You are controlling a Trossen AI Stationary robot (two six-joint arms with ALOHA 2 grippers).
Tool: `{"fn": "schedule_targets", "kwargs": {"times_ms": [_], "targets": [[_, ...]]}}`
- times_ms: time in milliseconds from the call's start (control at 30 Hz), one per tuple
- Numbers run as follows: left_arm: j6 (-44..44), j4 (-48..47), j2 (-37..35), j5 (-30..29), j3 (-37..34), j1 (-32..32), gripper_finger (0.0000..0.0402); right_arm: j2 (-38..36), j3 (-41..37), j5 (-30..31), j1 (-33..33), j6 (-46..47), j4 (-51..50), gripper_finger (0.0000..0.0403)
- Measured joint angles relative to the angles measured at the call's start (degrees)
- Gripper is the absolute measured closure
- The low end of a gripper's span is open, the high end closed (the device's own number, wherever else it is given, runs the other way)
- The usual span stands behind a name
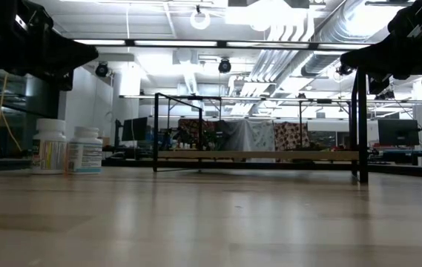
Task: Pick and place medicine bottles onto shelf by color
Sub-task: Put the top left white pill bottle on the shelf
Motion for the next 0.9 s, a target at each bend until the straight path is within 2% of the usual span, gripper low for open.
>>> {"fn": "schedule_targets", "kwargs": {"times_ms": [367,700,900], "targets": [[-3.5,-0.1,0.0,0.8,0.0,0.0,0.031,0.0,0.0,0.0,0.0,0.0,0.0,0.0403],[-6.1,0.3,0.0,1.4,0.1,0.0,0.0184,0.0,0.0,0.0,0.0,0.0,0.0,0.0403],[-8.4,-2.8,2.2,0.5,4.4,0.0,0.0119,0.0,0.0,0.0,0.0,0.0,0.0,0.0403]]}}
